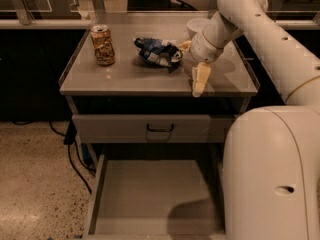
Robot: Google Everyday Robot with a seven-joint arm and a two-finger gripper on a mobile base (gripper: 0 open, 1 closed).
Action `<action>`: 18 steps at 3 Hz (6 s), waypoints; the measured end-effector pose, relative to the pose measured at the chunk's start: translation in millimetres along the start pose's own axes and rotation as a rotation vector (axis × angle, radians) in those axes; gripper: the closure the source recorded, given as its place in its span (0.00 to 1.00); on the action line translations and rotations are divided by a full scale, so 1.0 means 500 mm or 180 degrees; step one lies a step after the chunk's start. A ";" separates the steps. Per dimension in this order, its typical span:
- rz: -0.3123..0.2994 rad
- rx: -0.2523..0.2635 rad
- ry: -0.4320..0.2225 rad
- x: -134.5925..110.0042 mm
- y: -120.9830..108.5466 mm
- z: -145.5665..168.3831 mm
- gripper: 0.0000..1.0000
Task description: Place blue chip bag into middle drawer
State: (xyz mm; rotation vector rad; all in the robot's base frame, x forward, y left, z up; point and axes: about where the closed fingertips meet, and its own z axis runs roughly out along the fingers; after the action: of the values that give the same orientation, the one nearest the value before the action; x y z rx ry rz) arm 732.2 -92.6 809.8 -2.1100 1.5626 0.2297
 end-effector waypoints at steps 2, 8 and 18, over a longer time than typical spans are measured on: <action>-0.0133 0.0025 0.0075 -0.020 -0.024 -0.025 0.00; -0.0891 0.0313 -0.0023 -0.167 -0.182 -0.013 0.19; -0.1380 0.0905 0.0638 -0.436 -0.124 -0.456 1.00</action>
Offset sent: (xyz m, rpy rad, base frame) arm 0.0498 0.0148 0.1081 -0.1238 -0.1517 0.1204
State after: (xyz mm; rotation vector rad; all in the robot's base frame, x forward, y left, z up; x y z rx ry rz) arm 683.0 -5.3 1115.2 -2.2215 1.1162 -0.3425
